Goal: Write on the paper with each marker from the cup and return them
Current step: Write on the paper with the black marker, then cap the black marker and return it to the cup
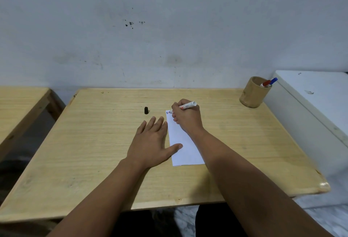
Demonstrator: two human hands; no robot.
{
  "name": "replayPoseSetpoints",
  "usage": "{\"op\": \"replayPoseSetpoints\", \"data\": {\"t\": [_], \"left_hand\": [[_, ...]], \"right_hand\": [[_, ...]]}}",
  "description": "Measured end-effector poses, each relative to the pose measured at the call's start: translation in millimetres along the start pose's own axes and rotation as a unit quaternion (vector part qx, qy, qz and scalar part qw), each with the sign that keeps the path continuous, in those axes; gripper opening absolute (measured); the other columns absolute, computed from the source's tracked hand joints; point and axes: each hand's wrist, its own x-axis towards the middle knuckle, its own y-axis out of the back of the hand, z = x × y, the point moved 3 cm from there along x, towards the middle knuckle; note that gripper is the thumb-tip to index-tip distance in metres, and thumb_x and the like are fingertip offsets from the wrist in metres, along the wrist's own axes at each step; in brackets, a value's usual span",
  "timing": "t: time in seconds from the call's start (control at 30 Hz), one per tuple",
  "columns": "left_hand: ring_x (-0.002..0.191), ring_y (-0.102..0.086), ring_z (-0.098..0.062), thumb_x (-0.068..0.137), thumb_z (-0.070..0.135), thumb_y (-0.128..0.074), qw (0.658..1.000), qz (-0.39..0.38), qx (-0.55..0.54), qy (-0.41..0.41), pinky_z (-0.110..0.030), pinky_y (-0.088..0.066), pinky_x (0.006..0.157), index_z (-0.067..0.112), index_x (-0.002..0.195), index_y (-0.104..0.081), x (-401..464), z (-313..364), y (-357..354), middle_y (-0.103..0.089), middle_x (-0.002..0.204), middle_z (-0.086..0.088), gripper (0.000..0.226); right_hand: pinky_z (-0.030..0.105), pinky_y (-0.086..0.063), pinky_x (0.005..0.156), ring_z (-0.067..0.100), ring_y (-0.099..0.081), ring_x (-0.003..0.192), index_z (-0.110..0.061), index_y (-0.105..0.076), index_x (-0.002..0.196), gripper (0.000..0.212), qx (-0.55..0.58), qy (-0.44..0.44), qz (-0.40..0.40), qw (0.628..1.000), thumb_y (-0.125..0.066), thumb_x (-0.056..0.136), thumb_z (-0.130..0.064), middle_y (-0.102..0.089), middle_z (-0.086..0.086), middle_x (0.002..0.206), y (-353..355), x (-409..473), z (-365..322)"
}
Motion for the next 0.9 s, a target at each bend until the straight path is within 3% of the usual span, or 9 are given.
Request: {"op": "replayPoseSetpoints", "data": {"t": [0.27,0.4,0.47,0.53,0.6,0.7,0.77,0.83,0.9], "left_hand": [[0.159,-0.004,-0.019,0.086,0.085,-0.031,1.0,0.0,-0.003,0.001,-0.043,-0.003,0.128,0.023,0.162,-0.025,-1.2,0.7,0.5,-0.017,0.171,0.001,0.098],[0.159,-0.003,-0.018,0.085,0.086,-0.029,1.0,-0.004,-0.003,0.003,-0.043,-0.002,0.128,0.024,0.162,-0.025,-0.7,0.6,0.9,-0.016,0.171,0.002,0.099],[0.159,-0.002,-0.017,0.085,0.086,-0.029,1.0,-0.01,-0.002,0.004,-0.043,-0.002,0.128,0.024,0.162,-0.024,-1.1,0.7,1.5,-0.014,0.172,0.002,0.1],[0.159,-0.001,-0.017,0.084,0.086,-0.03,1.0,-0.013,-0.004,0.007,-0.043,-0.002,0.128,0.023,0.162,-0.023,-1.6,0.8,2.7,-0.013,0.172,0.003,0.1],[0.159,-0.001,-0.017,0.084,0.086,-0.03,1.0,-0.01,-0.006,0.009,-0.042,-0.002,0.128,0.024,0.162,-0.024,-1.4,1.3,2.7,-0.012,0.172,0.003,0.101],[0.159,-0.004,-0.017,0.083,0.086,-0.033,1.0,-0.007,-0.013,0.011,-0.042,-0.004,0.128,0.025,0.162,-0.026,-1.2,0.7,2.7,-0.014,0.171,0.003,0.1],[0.159,-0.009,-0.018,0.082,0.086,-0.036,1.0,-0.003,-0.023,0.011,-0.043,-0.009,0.128,0.029,0.161,-0.028,-1.0,2.3,6.3,-0.02,0.17,0.004,0.098],[0.154,-0.026,-0.019,0.081,0.083,-0.045,0.997,0.019,-0.064,0.027,-0.044,-0.024,0.123,0.031,0.155,-0.04,-0.6,6.2,13.0,-0.037,0.164,0.005,0.091],[0.134,-0.051,-0.019,0.082,0.074,-0.058,0.983,0.115,-0.128,0.065,-0.042,-0.043,0.107,0.029,0.138,-0.061,4.0,5.6,24.6,-0.059,0.142,0.007,0.073]], "right_hand": [[0.047,-0.059,0.066,0.021,-0.07,0.055,-0.009,-0.056,0.07,0.029,-0.027,-0.002,-0.005,1.0,-0.062,0.079,-0.036,-0.077,0.014,0.073,-0.8,1.4,-1.9],[0.033,-0.057,0.059,0.018,-0.071,0.057,-0.008,-0.065,0.078,0.028,0.034,-0.002,0.012,0.999,-0.07,0.093,-0.031,-0.078,0.016,0.079,4.1,-3.9,-9.3],[0.029,-0.054,0.05,0.017,-0.066,0.051,-0.015,-0.067,0.087,0.028,0.062,0.005,0.034,0.997,-0.074,0.098,-0.04,-0.079,0.014,0.081,8.9,-6.3,-16.7],[0.026,-0.045,0.046,0.014,-0.056,0.044,-0.024,-0.062,0.083,0.032,0.06,0.004,0.067,0.996,-0.075,0.096,-0.05,-0.077,0.0,0.071,18.6,-5.5,-24.1],[0.023,-0.039,0.046,0.012,-0.05,0.044,-0.02,-0.065,0.084,0.031,0.102,-0.003,0.068,0.992,-0.077,0.095,-0.047,-0.069,-0.009,0.062,30.9,-4.2,-36.4],[0.023,-0.041,0.047,0.014,-0.054,0.053,-0.014,-0.079,0.106,0.04,0.2,-0.044,0.023,0.979,-0.064,0.103,-0.051,-0.07,0.003,0.077,51.2,-4.0,-59.8],[0.023,-0.039,0.046,0.015,-0.052,0.052,-0.012,-0.081,0.116,0.044,0.222,-0.069,0.012,0.973,-0.052,0.109,-0.044,-0.069,0.005,0.08,64.5,-3.6,-69.3],[0.022,-0.038,0.046,0.014,-0.05,0.049,-0.013,-0.079,0.109,0.027,0.196,-0.057,0.026,0.979,-0.057,0.106,-0.03,-0.064,0.006,0.078,76.1,-3.0,-72.1],[0.022,-0.039,0.046,0.013,-0.053,0.048,-0.017,-0.07,0.102,0.007,0.183,-0.037,0.031,0.982,-0.064,0.103,-0.021,-0.064,0.006,0.078,85.9,-4.5,-72.5]]}}
